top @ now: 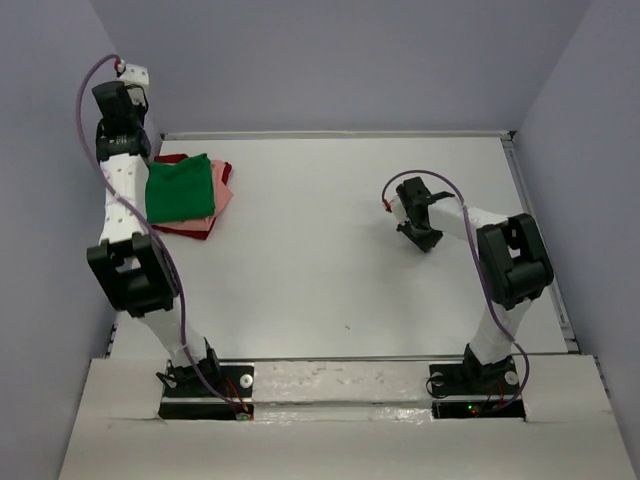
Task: Fold and stack the t-shirts
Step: Neatly place the folded tshirt to the corner
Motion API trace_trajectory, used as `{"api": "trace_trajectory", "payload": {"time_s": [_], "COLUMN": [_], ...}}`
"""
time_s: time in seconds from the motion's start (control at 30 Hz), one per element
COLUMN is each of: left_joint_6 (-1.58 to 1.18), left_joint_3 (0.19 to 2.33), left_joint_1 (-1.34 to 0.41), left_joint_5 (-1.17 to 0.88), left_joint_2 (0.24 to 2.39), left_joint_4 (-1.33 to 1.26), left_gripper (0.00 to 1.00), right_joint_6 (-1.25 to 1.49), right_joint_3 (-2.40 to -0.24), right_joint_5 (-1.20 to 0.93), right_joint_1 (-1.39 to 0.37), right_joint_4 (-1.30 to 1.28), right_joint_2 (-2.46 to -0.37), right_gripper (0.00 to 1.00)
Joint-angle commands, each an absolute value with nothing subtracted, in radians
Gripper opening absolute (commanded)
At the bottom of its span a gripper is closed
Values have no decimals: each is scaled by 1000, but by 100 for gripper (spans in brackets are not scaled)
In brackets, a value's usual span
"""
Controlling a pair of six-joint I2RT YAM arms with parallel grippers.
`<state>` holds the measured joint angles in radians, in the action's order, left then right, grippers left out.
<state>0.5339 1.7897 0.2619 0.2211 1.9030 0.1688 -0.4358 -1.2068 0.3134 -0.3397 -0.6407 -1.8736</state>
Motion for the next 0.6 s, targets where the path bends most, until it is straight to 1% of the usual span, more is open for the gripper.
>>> {"api": "trace_trajectory", "payload": {"time_s": [0.0, 0.03, 0.07, 0.1, 0.13, 0.17, 0.2, 0.23, 0.27, 0.3, 0.33, 0.4, 0.53, 0.57], "left_joint_6": [472, 479, 489, 498, 502, 500, 492, 486, 479, 471, 463, 434, 374, 358], "left_joint_3": [1743, 1650, 1603, 1559, 1477, 1432, 1390, 1308, 1271, 1241, 1191, 1145, 1050, 1030], "left_joint_1": [236, 195, 177, 154, 117, 104, 95, 80, 77, 72, 65, 61, 49, 49], "left_joint_5": [5, 5, 5, 5, 5, -15, -38, -54, -54, -75, -84, -104, -118, -118], "left_joint_2": [1555, 1508, 1467, 1388, 1347, 1310, 1240, 1205, 1177, 1128, 1108, 1066, 1032, 1032], "left_joint_4": [229, 219, 209, 204, 198, 189, 164, 137, 137, 121, 118, 104, 69, 69], "left_gripper": [28, 36, 41, 49, 62, 67, 72, 79, 83, 87, 94, 99, 99, 99], "right_joint_6": [-425, -426, -425, -422, -411, -402, -381, -370, -353, -324, -310, -272, -220, -219], "right_joint_3": [-1174, -1152, -1141, -1129, -1117, -1112, -1108, -1098, -1094, -1088, -1066, -1040, -933, -933], "right_joint_5": [284, 285, 287, 302, 310, 322, 348, 359, 359, 373, 382, 438, 483, 483], "right_joint_1": [-330, -319, -319, -319, -319, -319, -319, -319, -319, -319, -319, -319, -261, -261], "right_joint_4": [-629, -623, -615, -600, -600, -600, -600, -595, -595, -595, -592, -571, -482, -482], "right_joint_2": [-1738, -1674, -1640, -1606, -1550, -1524, -1496, -1439, -1413, -1385, -1358, -1283, -1171, -1170], "right_gripper": [29, 32, 36, 40, 45, 48, 61, 69, 75, 97, 100, 100, 100, 100]}}
